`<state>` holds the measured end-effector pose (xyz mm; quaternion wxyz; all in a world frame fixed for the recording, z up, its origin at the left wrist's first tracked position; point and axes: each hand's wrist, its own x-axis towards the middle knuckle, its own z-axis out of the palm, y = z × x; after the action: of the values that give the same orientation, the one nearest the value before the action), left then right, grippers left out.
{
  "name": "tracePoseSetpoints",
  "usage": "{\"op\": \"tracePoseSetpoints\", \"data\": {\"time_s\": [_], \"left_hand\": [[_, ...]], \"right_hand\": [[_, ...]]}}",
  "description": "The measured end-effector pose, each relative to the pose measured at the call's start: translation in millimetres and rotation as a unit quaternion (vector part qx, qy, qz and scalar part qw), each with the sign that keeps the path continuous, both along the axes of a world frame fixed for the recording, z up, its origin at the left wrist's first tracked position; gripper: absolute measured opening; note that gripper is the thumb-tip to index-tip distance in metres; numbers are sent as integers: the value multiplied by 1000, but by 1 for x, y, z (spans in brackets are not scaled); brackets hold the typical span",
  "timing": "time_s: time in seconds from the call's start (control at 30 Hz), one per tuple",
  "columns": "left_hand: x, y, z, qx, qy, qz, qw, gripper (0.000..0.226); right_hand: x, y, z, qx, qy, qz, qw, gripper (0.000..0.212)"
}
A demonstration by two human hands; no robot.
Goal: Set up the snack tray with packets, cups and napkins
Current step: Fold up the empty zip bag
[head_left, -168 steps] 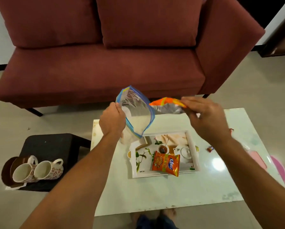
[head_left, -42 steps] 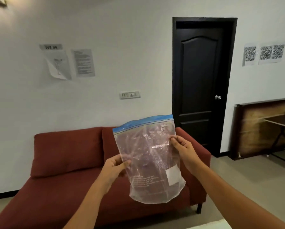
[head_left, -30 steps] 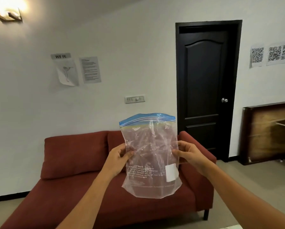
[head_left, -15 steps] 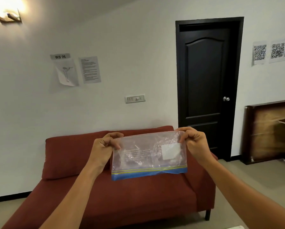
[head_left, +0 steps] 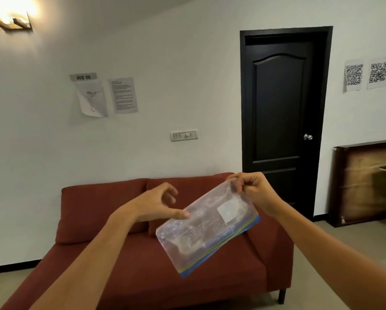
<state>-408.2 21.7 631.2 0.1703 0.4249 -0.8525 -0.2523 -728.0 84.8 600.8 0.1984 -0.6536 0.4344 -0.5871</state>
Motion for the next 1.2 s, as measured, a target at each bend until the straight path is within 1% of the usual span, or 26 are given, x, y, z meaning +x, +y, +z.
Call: {"op": "tracePoseSetpoints", "data": {"time_s": [0.03,0.07,0.1,0.17,0.2,0.27,0.3,0.33,0.4,0.47,0.5,0.53,0.57,0.63,0.7,0.77,0.83,0.9,0.93,0.97,1.03,1.07,1.1,1.13,1.17,1.2], "left_hand": [[-13,5,4,-21,-27,-16,999,89],[-26,10,6,-43,-44,-39,997,91],[-37,12,7,-56,-45,-62,995,82],[-54,14,3,-64,-13,-79,995,43],[-59,14,0,-61,9,-71,996,30],[-62,12,-10,-63,41,-36,997,25],[-63,10,-15,-71,60,-11,996,24],[-65,10,-21,-84,85,17,993,22],[-69,10,-30,-127,132,103,978,16],[-75,15,-35,-180,165,207,948,18],[-79,18,-37,-197,187,245,931,20],[-84,21,-39,-204,213,271,916,22],[-88,24,-39,-204,237,287,906,21],[-99,30,-38,-180,269,296,899,20],[-105,32,-37,-132,287,278,907,14],[-106,30,-35,-92,287,230,925,7],[-102,29,-32,-42,289,136,947,16],[-99,35,-27,11,292,39,956,30],[-97,39,-26,-7,287,33,957,38],[-94,41,-26,-60,285,64,954,45],[-81,41,-31,-183,302,177,919,59],[-72,38,-34,-187,315,209,907,78],[-62,34,-36,-123,330,210,912,101],[-51,31,-38,-16,349,185,919,122],[-41,28,-41,90,365,140,916,131],[-32,25,-43,172,379,79,906,126]], "right_hand": [[6,-3,7,-2,17,17,1000,36],[12,-6,12,-5,35,32,999,32],[17,-9,17,-8,50,43,998,30],[25,-15,28,-14,85,47,995,28],[28,-16,34,-14,113,43,993,28],[26,-18,42,-6,175,15,984,26],[25,-16,44,-6,193,-20,981,28],[26,-12,43,-21,190,-69,979,36],[36,2,33,-96,127,-175,972,47],[56,16,12,-154,55,-252,954,40],[66,21,0,-142,37,-267,953,37],[77,25,-11,-94,31,-251,963,41],[87,29,-20,-17,42,-204,978,49],[101,30,-34,124,54,-75,988,66],[105,26,-37,178,4,9,984,72],[102,23,-34,173,-24,22,984,69],[97,20,-31,149,-52,19,987,54],[92,19,-29,118,-90,38,988,33],[90,19,-28,109,-94,45,989,28],[88,20,-27,107,-92,43,989,26],[84,22,-25,115,-96,19,989,24],[81,24,-24,118,-102,10,988,26],[79,25,-23,120,-111,10,987,28],[77,26,-21,121,-119,18,985,28],[75,27,-19,120,-128,33,984,27],[73,28,-17,117,-135,53,982,24]]}}
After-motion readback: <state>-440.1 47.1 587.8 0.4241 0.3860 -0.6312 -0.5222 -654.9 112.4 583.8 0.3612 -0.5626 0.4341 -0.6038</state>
